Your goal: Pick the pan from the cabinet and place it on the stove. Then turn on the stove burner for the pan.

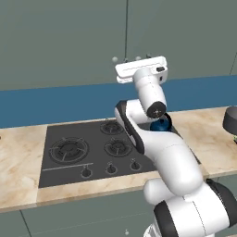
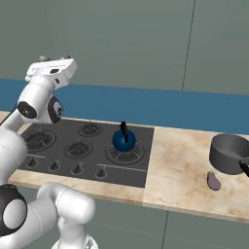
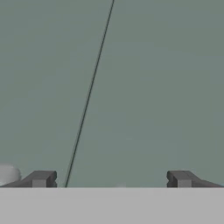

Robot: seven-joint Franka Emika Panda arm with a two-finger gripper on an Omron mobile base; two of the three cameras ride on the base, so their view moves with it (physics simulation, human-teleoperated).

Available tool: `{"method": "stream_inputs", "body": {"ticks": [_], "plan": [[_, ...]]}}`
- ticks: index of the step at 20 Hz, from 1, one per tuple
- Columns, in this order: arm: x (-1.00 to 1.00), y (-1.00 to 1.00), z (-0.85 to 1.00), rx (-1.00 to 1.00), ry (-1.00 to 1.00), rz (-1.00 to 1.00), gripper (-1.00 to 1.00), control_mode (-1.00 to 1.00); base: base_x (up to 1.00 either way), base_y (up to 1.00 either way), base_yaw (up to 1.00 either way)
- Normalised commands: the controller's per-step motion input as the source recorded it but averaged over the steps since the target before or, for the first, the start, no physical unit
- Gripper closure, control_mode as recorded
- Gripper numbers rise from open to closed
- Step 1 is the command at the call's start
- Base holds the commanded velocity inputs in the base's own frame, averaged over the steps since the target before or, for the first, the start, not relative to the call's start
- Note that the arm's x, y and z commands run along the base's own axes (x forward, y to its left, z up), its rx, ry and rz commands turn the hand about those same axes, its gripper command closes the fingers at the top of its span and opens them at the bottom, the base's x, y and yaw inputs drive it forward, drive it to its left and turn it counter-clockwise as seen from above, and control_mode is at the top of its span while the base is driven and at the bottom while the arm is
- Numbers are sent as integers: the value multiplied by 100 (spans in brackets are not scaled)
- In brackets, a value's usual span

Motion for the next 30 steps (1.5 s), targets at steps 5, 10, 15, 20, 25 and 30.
{"method": "stream_inputs", "body": {"ticks": [5,10,15,20,25,30], "plan": [[0,-3,-11,0,0,0,-100,-100,0,0,0],[0,-7,-4,0,0,0,-100,-100,0,0,0],[6,-5,-2,0,0,0,-100,-100,0,0,0],[8,0,-7,0,0,0,-100,-100,0,0,0],[12,0,-9,0,0,1,-100,-100,0,0,0],[15,0,0,0,0,0,-100,-100,0,0,0]]}}
